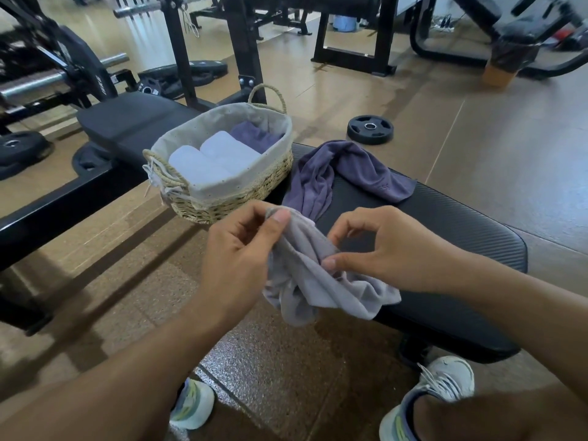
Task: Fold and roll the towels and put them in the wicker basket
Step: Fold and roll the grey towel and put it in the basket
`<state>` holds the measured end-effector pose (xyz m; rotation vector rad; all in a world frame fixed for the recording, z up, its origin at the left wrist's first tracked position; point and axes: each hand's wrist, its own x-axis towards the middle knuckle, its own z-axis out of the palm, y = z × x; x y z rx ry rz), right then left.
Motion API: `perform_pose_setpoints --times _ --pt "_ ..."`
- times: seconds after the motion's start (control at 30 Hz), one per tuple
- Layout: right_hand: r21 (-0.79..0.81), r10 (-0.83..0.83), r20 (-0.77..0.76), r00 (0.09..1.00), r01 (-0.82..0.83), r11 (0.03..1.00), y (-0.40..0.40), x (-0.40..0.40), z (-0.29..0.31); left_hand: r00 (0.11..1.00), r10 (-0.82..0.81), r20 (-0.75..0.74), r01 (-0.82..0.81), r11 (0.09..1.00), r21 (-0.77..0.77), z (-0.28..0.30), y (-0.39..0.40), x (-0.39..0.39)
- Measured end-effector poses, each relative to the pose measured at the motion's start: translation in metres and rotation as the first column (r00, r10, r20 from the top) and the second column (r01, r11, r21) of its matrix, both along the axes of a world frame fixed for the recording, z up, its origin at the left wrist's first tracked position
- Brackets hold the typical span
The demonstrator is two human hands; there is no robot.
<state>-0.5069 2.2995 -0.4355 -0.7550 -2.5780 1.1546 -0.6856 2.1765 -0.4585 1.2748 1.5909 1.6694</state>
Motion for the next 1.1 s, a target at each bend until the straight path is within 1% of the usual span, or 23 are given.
perform_pose_setpoints --times 0.03,0.13,0.2,0.33,0.57,0.67,0.73,0.87,0.97,1.03,1.1 --pt "0.024 0.013 -0.013 1.0 -0.013 1.0 -0.003 0.0 0.001 0.999 0.042 0.01 -0.042 0.999 0.014 0.001 0.0 -0.001" --pt "0.093 0.104 -0.128 0.986 -0.093 0.991 -0.017 -0.004 0.008 0.988 0.15 0.036 -0.152 0.988 0.037 -0.001 0.001 -0.004" --pt "0.121 0.159 -0.155 0.975 -0.141 0.983 -0.024 -0.007 0.013 0.975 0.205 0.088 -0.21 0.977 0.048 -0.002 0.004 -0.007" --pt "0.106 0.206 -0.11 0.972 -0.194 0.975 -0.027 -0.006 0.017 0.911 0.358 0.205 -0.378 0.923 0.069 0.001 0.01 -0.023" --pt "0.06 0.256 -0.052 0.965 -0.252 0.966 -0.031 -0.003 0.019 0.843 0.502 0.193 -0.516 0.856 0.028 0.001 0.015 -0.056" --pt "0.119 0.259 -0.044 0.965 -0.252 0.96 -0.027 0.002 0.026 0.818 0.55 0.167 -0.557 0.83 -0.006 -0.003 0.017 -0.069" --pt "0.141 0.216 -0.039 0.976 -0.209 0.968 -0.015 0.009 0.03 0.805 0.568 0.169 -0.573 0.819 -0.025 -0.005 0.017 -0.077" --pt "0.075 0.093 0.018 0.995 -0.094 0.993 0.015 0.029 0.032 0.814 0.56 0.156 -0.562 0.826 -0.031 -0.006 0.017 -0.085" --pt "0.028 0.117 0.104 0.988 -0.12 0.992 0.029 0.04 0.026 0.825 0.546 0.146 -0.551 0.834 -0.007 -0.009 0.014 -0.089" --pt "0.034 0.144 0.171 0.975 -0.152 0.988 0.033 0.045 0.02 0.84 0.526 0.13 -0.532 0.846 0.016 -0.01 0.011 -0.09" --pt "0.063 0.13 0.204 0.97 -0.146 0.987 0.037 0.049 0.016 0.86 0.503 0.088 -0.506 0.862 0.017 -0.009 0.009 -0.09"
